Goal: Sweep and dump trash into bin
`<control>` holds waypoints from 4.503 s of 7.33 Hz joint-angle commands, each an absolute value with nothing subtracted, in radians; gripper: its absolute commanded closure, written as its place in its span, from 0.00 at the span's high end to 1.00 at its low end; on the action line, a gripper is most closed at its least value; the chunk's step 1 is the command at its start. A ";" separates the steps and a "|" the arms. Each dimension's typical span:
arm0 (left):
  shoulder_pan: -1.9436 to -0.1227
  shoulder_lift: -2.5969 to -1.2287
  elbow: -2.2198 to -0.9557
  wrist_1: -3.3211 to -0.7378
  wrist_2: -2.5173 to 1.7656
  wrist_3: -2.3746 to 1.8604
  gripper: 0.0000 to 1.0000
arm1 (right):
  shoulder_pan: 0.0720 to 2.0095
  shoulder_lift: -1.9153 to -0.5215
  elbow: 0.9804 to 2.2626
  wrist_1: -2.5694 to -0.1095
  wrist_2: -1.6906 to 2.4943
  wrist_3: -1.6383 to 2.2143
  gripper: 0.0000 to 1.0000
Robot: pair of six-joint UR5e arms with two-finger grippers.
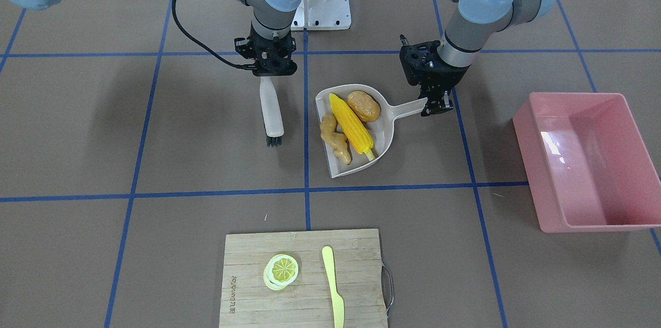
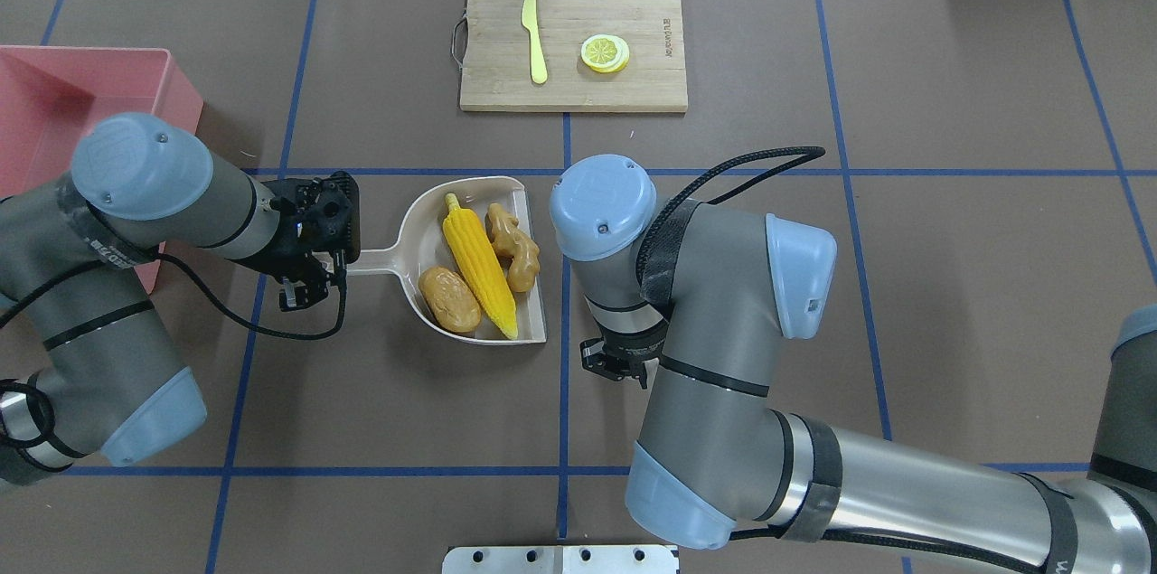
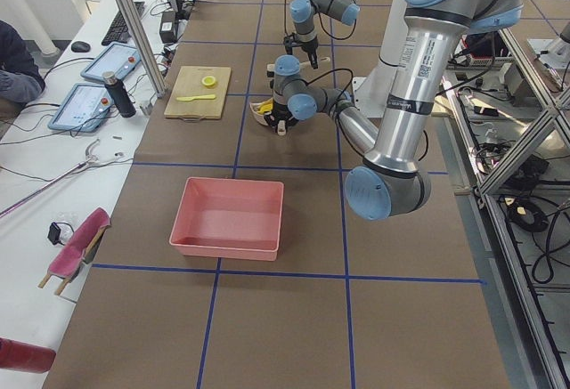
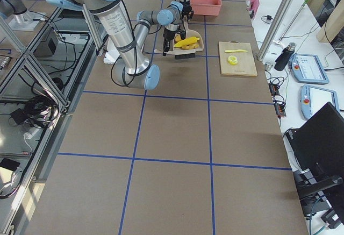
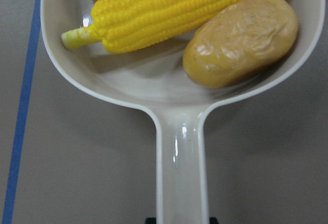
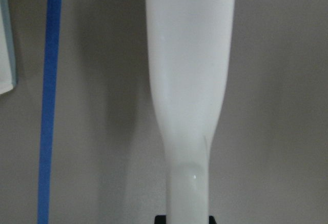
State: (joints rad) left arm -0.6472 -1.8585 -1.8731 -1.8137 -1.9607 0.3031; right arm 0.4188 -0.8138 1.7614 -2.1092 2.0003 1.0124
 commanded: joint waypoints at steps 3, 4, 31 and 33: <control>-0.647 -1.807 -1.876 -1.932 -1.980 0.203 0.00 | 0.417 -0.816 1.763 -2.109 2.000 1.014 0.00; -0.647 -1.796 -1.876 -1.974 -1.985 0.174 0.00 | 0.417 -0.816 1.763 -2.109 2.000 1.014 0.00; -1.595 -1.379 -1.827 -1.844 -2.327 0.923 0.00 | 0.859 -1.658 1.850 -1.470 2.425 0.657 0.00; -1.601 -1.430 -1.847 -1.726 -2.263 0.995 0.00 | 0.854 -1.646 1.839 -1.474 2.425 0.661 0.44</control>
